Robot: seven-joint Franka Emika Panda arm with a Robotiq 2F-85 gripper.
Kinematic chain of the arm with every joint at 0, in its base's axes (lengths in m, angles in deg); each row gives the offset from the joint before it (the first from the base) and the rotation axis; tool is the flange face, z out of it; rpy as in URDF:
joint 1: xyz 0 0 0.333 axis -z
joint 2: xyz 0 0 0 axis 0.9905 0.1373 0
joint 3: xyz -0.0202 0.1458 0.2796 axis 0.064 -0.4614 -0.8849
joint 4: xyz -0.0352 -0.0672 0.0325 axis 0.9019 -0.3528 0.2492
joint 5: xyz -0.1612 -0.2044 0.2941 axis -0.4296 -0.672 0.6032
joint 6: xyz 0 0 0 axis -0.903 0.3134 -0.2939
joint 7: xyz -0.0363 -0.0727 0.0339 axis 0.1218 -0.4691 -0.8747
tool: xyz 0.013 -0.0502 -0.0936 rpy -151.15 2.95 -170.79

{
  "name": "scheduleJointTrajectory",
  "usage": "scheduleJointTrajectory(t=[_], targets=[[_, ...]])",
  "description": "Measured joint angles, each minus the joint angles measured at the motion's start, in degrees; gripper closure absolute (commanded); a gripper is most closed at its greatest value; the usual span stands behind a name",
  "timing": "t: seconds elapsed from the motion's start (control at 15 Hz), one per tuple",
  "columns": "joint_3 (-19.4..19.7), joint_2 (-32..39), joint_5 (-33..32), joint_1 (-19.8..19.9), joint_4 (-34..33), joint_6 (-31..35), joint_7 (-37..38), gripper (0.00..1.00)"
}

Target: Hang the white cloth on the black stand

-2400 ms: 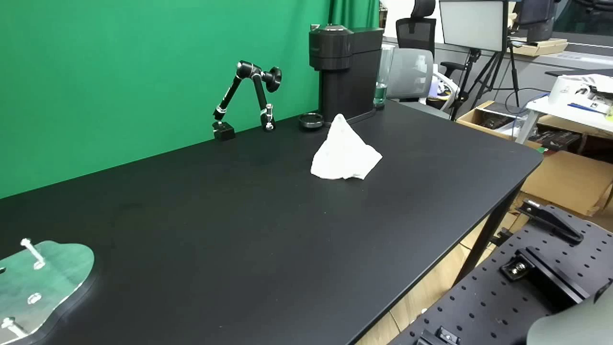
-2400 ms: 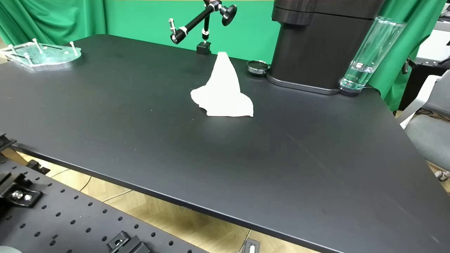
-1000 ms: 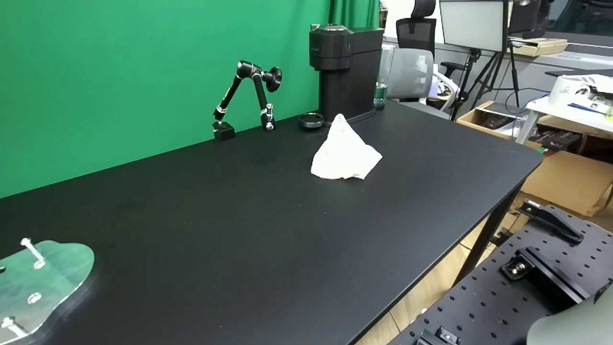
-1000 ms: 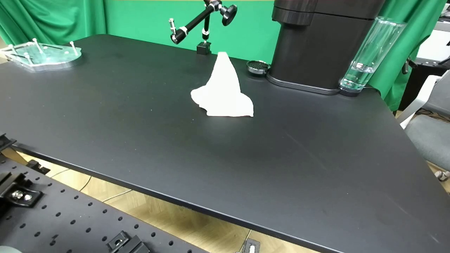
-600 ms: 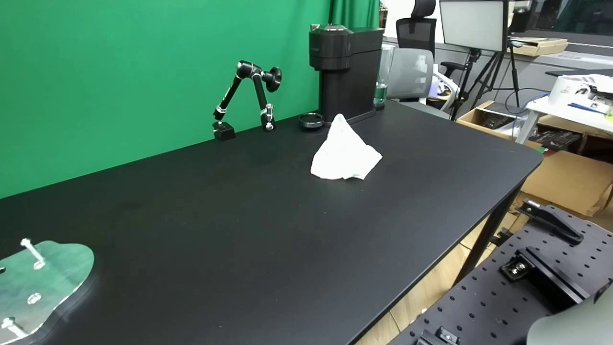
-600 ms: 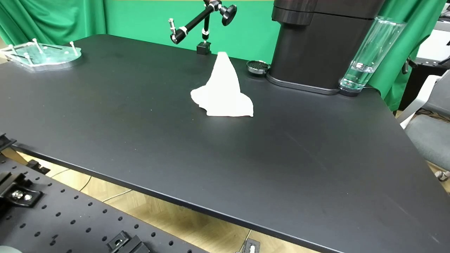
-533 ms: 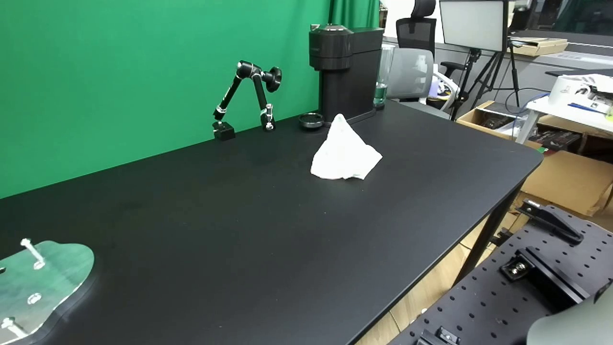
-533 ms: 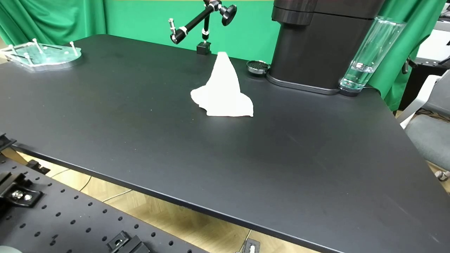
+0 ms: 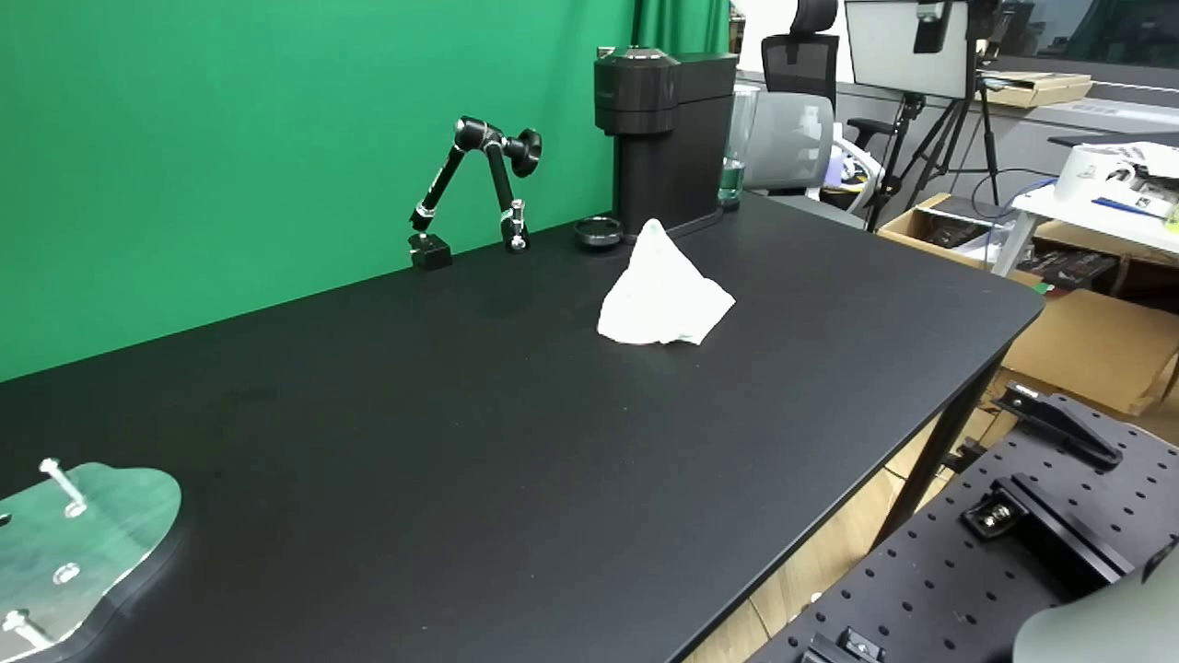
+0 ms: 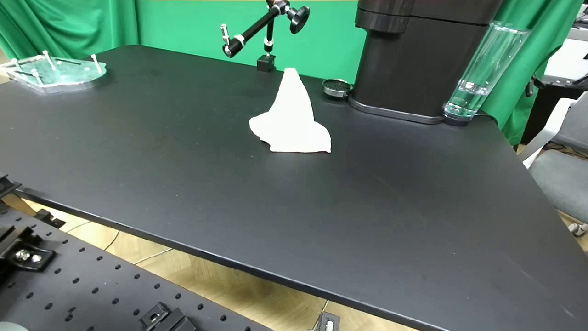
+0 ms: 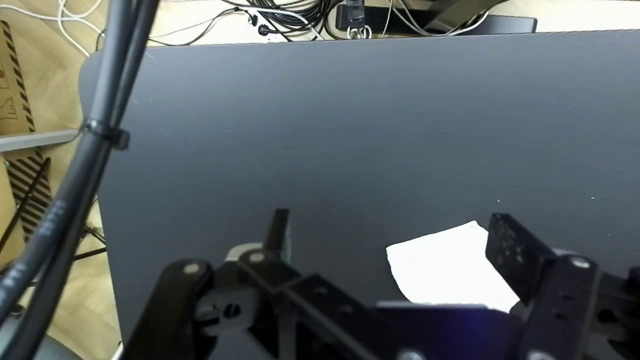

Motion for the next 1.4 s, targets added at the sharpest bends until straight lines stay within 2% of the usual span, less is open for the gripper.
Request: scheduleJointTrajectory(t=[0.4,1.4], targets=[[-2.1,10.5,2.71,-2.13,-5.82,-0.06,-3.59,0.0],[-2.17,11.06,2.92,-2.08,-6.53,-0.16,-4.37,0.0]])
